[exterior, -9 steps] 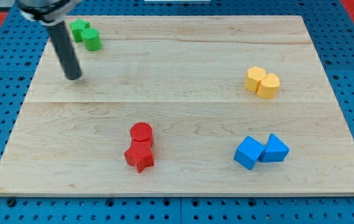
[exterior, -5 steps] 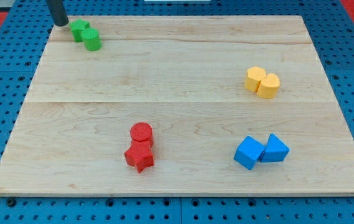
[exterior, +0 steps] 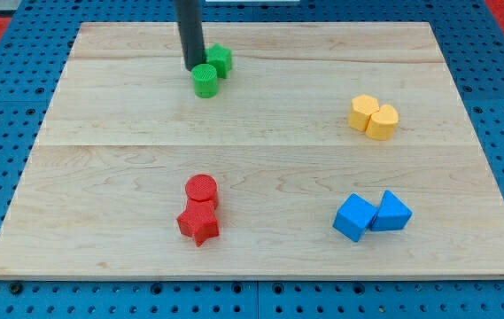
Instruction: Move the green blocks above the yellow blocks
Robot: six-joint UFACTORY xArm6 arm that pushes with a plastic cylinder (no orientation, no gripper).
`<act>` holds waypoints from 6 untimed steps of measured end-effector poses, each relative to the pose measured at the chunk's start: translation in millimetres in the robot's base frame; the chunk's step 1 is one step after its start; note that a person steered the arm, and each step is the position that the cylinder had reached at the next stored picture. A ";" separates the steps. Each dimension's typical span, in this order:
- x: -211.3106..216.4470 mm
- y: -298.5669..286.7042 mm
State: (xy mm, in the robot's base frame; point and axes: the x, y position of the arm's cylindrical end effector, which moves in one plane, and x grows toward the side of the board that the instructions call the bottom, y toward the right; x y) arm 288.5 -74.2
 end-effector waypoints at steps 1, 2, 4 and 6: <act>-23.2 7.4; -21.5 48.5; -15.7 172.2; -1.7 173.4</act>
State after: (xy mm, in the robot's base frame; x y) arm 286.8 99.3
